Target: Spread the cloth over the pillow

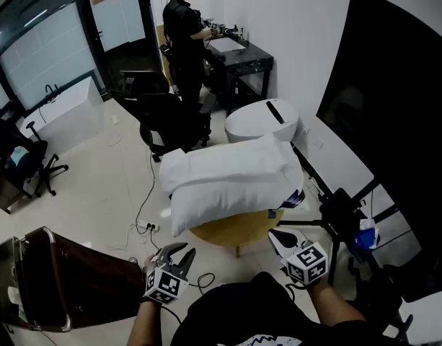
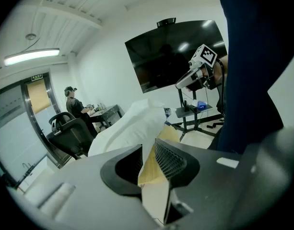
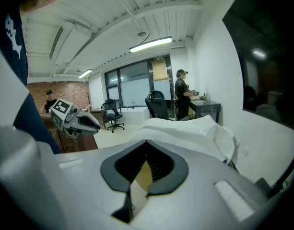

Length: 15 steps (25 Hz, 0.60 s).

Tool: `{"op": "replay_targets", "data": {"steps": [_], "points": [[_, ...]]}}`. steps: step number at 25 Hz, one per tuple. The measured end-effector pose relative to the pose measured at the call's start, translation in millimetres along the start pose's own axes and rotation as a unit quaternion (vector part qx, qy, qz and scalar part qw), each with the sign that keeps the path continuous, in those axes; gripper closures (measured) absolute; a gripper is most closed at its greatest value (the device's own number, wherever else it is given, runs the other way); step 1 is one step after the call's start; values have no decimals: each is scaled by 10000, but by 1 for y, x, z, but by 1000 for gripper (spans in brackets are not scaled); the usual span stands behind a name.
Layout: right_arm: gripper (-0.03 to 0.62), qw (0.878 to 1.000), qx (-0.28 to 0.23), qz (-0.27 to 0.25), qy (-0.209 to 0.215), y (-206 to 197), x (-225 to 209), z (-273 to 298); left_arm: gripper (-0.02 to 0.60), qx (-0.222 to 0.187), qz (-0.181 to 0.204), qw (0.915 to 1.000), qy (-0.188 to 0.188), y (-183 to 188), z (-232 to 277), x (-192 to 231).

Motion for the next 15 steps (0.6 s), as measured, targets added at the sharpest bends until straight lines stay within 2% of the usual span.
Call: {"op": "replay_targets", "data": {"steps": [4,8,12,15], "points": [[586,9999,3,-40,-139,2,-25,7,508,276,3,9994,205,-19,10,11],[586,9992,64,-357,-193,5,-51,14,508,496,-57,9979,409,-27,19,26],[586,9970,58,-667,-379,19,-92,23,508,730,20,9954,617,-24,38,44],[552,9962,161,-758,-391,24,-120,30,508,894,47,9927,806,-19,50,62]]}}
Point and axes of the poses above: the fingertips, and each gripper's own axes: z forward along the fingers, x to its left, y out of its top, the point moved 5 cm from there along -z, backward along the fingers, and after that the axes turned 12 degrees about -x, right-handed, at the moved point
